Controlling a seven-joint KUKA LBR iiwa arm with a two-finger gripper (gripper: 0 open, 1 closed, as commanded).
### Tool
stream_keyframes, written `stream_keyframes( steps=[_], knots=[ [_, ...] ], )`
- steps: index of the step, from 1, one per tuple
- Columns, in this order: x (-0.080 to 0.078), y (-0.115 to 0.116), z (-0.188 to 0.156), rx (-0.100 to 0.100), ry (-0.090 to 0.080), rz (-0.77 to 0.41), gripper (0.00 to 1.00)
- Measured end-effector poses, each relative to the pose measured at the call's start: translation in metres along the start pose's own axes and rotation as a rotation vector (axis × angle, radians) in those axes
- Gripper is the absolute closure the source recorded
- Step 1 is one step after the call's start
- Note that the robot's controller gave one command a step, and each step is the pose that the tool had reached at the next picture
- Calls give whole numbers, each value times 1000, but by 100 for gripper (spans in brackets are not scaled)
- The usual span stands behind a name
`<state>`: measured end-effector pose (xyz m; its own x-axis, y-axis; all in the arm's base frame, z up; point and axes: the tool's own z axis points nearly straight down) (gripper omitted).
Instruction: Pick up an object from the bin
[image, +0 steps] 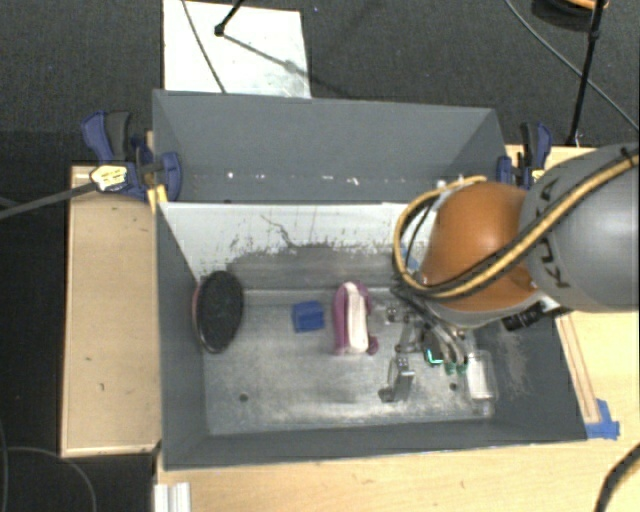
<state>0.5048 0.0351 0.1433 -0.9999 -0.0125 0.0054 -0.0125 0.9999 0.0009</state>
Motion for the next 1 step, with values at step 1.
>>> stream_keyframes(
  steps=[1],
  knots=[
    [-81, -2, -8, 1, -15, -111, 0]
  ],
)
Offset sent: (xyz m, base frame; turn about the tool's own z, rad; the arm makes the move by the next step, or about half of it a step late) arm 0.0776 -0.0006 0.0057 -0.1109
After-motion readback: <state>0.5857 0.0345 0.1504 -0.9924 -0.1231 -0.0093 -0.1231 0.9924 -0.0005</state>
